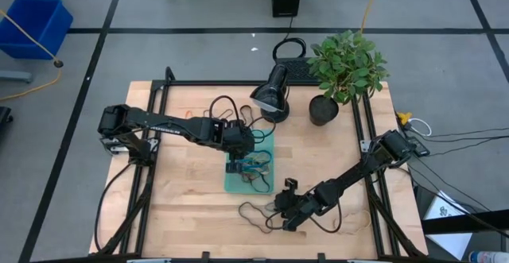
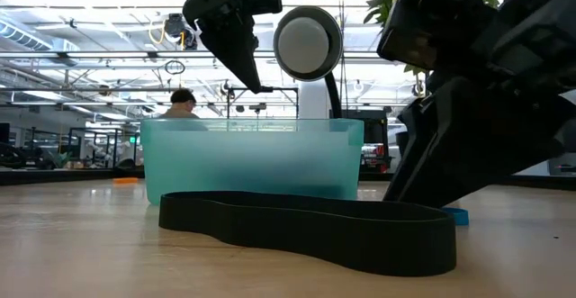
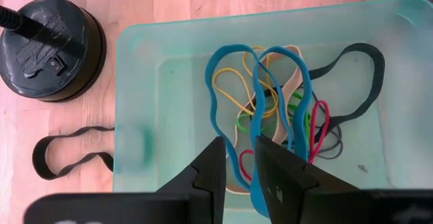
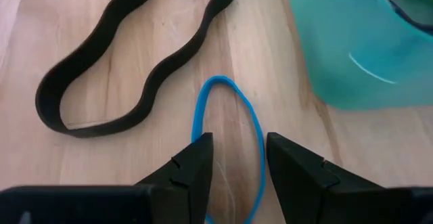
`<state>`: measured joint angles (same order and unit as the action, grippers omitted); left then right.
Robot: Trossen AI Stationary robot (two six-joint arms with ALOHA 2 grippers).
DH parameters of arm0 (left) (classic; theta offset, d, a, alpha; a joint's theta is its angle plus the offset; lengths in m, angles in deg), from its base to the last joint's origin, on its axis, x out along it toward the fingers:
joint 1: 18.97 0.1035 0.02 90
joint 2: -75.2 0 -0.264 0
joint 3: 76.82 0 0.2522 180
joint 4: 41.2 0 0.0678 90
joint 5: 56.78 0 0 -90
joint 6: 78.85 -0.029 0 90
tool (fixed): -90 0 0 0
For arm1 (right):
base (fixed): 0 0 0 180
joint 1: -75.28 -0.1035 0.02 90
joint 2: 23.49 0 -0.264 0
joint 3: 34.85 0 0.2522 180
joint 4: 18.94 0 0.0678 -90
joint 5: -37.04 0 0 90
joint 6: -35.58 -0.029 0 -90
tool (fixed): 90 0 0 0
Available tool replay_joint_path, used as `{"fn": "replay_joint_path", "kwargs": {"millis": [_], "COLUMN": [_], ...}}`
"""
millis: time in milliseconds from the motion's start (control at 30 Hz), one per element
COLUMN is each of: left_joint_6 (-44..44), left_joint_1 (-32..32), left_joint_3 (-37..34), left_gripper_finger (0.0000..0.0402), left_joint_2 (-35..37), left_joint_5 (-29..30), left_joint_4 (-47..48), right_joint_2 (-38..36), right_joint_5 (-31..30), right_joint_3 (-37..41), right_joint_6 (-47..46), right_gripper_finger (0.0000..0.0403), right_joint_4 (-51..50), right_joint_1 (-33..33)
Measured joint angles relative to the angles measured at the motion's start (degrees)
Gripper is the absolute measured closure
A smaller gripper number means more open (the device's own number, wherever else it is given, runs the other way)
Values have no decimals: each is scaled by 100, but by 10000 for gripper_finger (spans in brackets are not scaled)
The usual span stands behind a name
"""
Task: Pick and place rubber bands into bin
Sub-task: Put the blue rubber band into the basket
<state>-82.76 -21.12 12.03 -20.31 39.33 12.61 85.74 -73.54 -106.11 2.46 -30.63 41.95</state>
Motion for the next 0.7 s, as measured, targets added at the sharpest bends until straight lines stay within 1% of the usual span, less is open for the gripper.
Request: {"fn": "replay_joint_path", "kwargs": {"millis": [200, 300, 433, 633, 700], "left_joint_6": [32, 160, 186, 256, 258], "left_joint_1": [0, 0, 0, 0, 0], "left_joint_3": [0, 0, 0, -3, -9], "left_gripper_finger": [314, 314, 314, 314, 314], "left_joint_2": [0, 0, 0, 27, 82], "left_joint_5": [0, -2, -2, -2, -6], "left_joint_4": [-3, -6, -6, -21, 10], "right_joint_2": [-7, -11, -11, -11, -11], "right_joint_5": [-11, -11, -15, -22, -30], "right_joint_3": [-7, -11, -9, -9, -5], "right_joint_6": [121, 137, 380, 382, 382], "right_gripper_finger": [271, 280, 313, 390, 397], "right_joint_4": [-261, -343, -366, -385, -383], "right_joint_1": [26, 38, 36, 47, 49]}}
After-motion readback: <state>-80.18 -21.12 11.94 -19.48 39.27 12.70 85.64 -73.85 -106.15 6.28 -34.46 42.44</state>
